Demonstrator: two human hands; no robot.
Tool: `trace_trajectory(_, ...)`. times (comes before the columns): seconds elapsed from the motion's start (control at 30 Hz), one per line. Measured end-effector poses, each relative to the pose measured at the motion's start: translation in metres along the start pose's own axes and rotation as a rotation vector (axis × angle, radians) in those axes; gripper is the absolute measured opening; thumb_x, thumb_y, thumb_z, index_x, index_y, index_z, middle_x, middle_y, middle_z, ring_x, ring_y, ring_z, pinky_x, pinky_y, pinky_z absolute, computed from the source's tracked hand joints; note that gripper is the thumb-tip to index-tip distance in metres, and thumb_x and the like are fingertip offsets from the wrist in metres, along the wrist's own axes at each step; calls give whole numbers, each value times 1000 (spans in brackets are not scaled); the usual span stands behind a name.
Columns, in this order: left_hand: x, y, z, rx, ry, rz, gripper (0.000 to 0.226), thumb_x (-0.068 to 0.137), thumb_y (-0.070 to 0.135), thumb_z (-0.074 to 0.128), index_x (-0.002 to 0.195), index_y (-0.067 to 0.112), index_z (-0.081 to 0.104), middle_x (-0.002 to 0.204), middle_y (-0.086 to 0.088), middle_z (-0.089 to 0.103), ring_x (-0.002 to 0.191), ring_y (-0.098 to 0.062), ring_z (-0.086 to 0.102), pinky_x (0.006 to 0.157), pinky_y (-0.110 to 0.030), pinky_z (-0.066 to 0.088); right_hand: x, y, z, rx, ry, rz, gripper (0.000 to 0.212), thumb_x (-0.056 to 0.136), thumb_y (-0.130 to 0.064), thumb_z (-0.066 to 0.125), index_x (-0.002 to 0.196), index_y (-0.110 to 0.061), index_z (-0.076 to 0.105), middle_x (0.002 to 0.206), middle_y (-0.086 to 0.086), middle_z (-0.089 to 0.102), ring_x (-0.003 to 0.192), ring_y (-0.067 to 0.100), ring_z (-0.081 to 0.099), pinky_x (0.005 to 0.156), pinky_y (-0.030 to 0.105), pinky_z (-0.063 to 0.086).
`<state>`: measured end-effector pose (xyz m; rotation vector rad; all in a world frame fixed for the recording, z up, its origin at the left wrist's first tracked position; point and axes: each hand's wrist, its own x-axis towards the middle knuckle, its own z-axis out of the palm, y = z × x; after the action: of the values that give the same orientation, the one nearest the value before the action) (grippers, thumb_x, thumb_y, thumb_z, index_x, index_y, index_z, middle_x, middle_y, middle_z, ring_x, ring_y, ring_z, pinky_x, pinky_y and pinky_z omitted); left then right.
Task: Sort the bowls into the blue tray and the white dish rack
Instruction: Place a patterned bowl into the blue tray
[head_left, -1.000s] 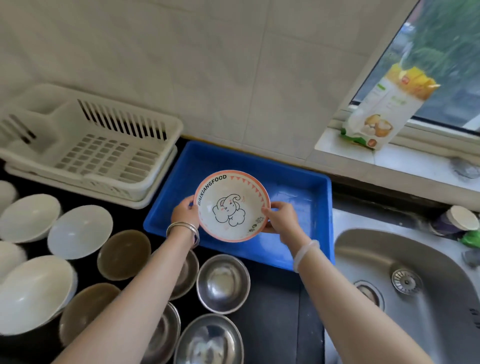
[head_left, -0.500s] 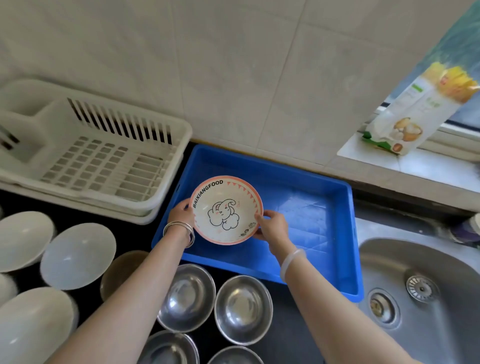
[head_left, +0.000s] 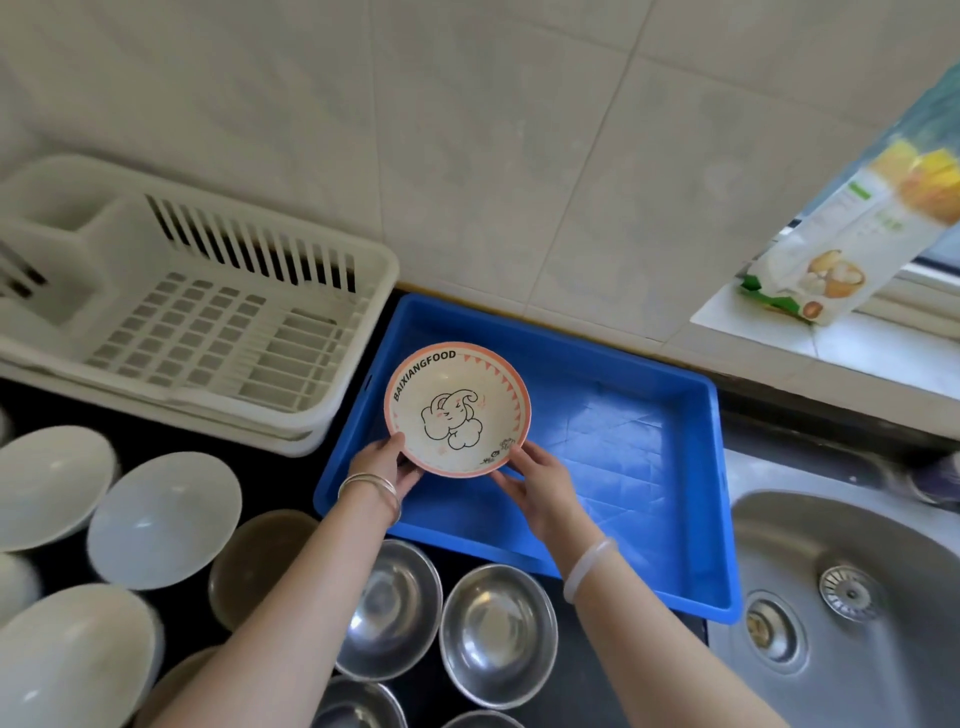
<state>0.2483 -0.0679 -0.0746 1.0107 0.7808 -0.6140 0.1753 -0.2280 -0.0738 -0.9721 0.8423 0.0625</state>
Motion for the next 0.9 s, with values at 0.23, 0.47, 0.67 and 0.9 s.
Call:
trace_trajectory(0.23,2,3,7,-62,-55,50,38,94,15,50,132,10,48,122,-13,57,104,-28,57,89,-38,50,15,-9,20,36,42,6,35,95,-12,55,128,-1,52,97,12,69,73,17,71,62,21,59)
trace_trajectory(0.47,9,7,20,-61,-35,97,36,93,13,50,129,9,51,121,-12,57,102,-25,57,92,-35,49,23,-17,24,36,72,9,37,95,-11,54,130,-1,50,106,14,67,77,20,70,64,23,60)
trace_trajectory(0.67,5,5,23,-58,14,133,32,93,11,50,124,6,55,113,-12,59,102,-25,57,90,-34,50,20,-17,25,15,71,-18,28,96,-12,51,123,-3,55,106,12,67,78,17,69,61,20,58)
trace_trajectory(0.9,-22,-17,29,158,40,264,17,90,4,50,81,9,63,81,-9,56,74,-14,50,73,-21,48,4,-18,13,-215,8,-6,35,96,-46,42,115,-22,59,116,0,64,95,21,65,72,26,54)
